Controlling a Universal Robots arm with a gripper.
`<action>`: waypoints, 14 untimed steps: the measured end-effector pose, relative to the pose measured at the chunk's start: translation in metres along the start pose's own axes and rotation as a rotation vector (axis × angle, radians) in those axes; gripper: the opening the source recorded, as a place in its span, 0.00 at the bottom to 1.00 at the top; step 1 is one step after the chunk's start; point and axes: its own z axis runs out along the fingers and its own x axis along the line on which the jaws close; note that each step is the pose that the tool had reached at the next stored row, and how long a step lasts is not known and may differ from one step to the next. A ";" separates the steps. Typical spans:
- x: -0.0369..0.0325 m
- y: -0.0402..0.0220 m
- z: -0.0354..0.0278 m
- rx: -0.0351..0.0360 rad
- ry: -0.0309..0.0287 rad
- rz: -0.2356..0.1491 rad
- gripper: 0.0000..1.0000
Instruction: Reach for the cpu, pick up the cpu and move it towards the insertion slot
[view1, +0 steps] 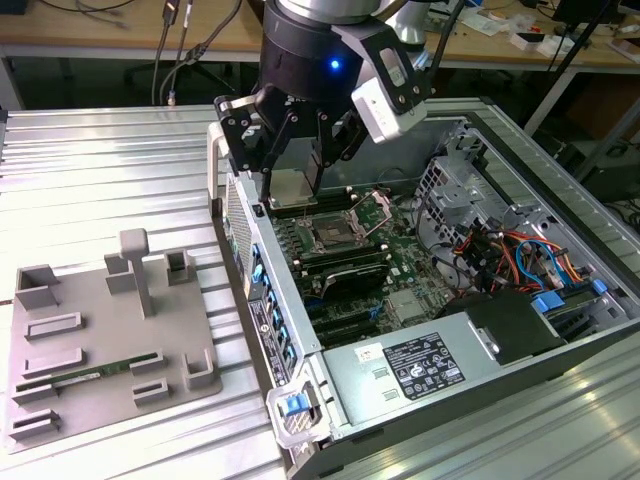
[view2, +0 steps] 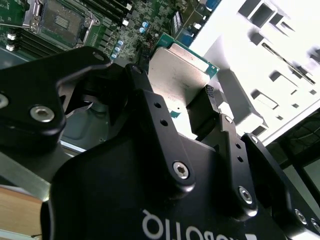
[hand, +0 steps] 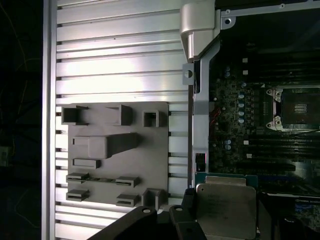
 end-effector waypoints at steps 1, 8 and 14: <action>-0.0005 0.0000 0.0000 0.0000 0.0000 0.000 0.55; -0.0025 0.0000 0.0000 0.0000 0.0000 0.000 0.55; -0.0042 0.0000 0.0000 0.0000 -0.0001 0.000 0.55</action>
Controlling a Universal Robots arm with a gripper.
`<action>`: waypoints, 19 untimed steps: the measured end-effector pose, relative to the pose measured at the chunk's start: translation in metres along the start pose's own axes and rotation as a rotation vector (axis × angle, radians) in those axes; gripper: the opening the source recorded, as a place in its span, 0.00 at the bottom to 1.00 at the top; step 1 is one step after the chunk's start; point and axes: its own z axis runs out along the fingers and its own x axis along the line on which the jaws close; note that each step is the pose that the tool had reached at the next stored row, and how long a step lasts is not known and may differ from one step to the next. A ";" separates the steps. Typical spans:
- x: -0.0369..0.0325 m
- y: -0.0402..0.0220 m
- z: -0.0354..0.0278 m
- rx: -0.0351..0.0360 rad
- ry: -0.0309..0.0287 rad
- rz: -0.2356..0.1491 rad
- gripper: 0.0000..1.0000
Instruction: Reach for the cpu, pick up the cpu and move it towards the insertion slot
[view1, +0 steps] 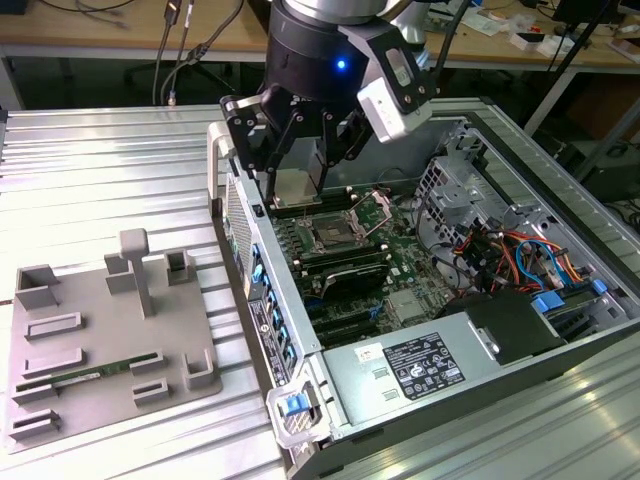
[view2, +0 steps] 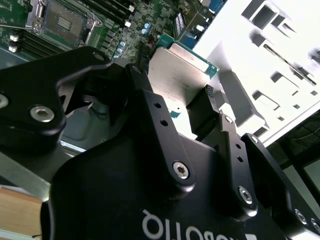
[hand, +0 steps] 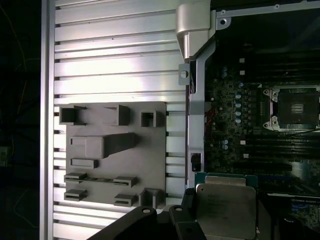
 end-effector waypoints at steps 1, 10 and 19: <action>-0.0004 0.0000 0.0000 0.0001 0.0001 0.000 0.55; -0.0031 0.0000 0.0000 0.0000 0.0000 0.000 0.55; -0.0077 0.0001 0.0001 0.0000 0.0000 0.000 0.55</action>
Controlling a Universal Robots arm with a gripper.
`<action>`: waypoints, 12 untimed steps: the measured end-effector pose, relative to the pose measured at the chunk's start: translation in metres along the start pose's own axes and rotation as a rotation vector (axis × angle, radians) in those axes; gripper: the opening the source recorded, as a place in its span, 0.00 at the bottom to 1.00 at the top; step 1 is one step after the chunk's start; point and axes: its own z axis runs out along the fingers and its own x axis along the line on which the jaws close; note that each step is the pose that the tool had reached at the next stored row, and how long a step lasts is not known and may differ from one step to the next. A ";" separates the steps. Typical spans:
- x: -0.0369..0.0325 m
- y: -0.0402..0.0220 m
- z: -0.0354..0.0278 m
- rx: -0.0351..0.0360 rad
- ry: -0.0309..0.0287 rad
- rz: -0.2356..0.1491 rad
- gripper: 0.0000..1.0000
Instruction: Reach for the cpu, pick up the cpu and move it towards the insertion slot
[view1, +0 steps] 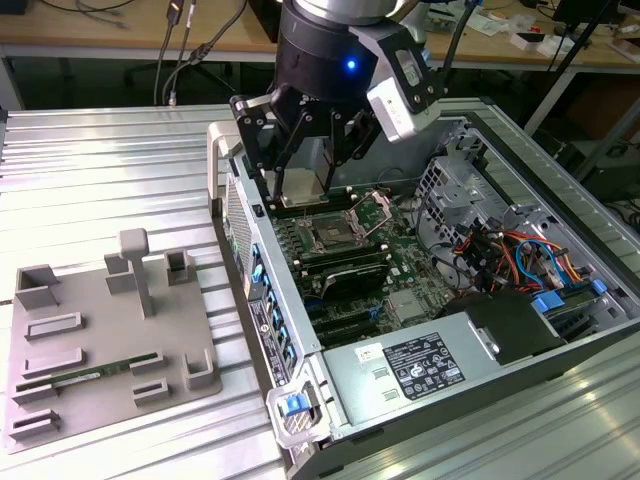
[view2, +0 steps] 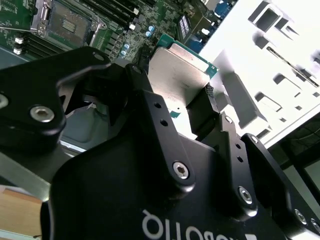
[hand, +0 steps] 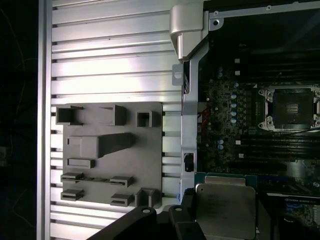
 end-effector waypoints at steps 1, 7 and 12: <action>-0.0014 0.0001 0.0000 0.0001 0.0000 0.000 0.55; -0.0098 0.0001 0.0001 0.0000 0.0000 0.000 0.55; -0.0206 0.0000 0.0002 0.0000 0.0000 0.000 0.55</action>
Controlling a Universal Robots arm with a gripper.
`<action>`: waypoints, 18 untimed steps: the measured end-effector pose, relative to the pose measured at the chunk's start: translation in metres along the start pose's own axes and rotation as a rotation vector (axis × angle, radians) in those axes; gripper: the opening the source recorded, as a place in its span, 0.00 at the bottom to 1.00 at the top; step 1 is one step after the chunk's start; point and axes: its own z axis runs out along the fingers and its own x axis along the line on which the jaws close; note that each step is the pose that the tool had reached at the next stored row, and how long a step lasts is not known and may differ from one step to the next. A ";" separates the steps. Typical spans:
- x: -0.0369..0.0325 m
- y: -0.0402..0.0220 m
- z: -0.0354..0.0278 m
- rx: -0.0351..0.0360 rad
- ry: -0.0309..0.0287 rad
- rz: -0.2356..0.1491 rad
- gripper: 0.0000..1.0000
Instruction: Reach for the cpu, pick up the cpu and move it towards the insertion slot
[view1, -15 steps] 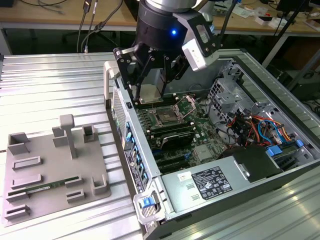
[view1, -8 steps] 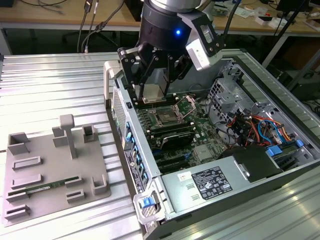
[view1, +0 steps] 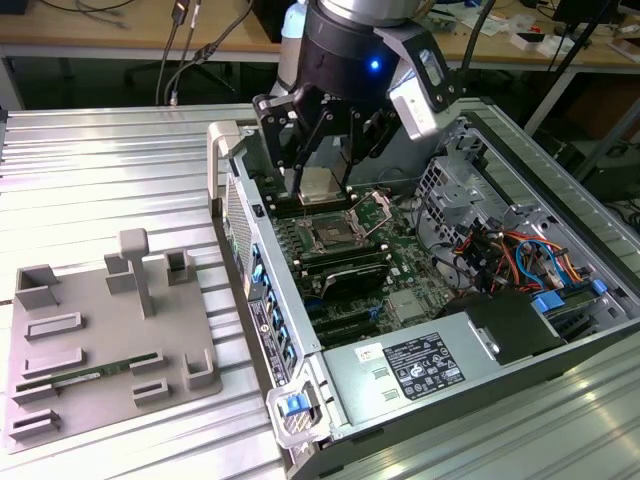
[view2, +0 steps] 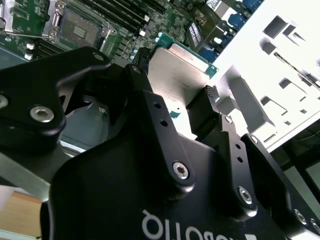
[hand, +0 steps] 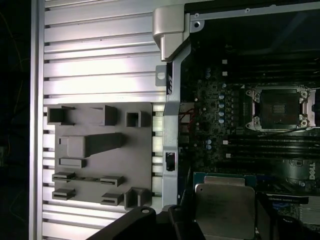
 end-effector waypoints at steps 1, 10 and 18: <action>-0.0022 0.0000 0.0000 0.0000 0.0000 0.000 0.55; -0.0209 -0.0003 0.0002 0.0000 0.0000 0.000 0.55; -0.0211 0.0062 0.0004 0.0000 0.0000 0.000 0.55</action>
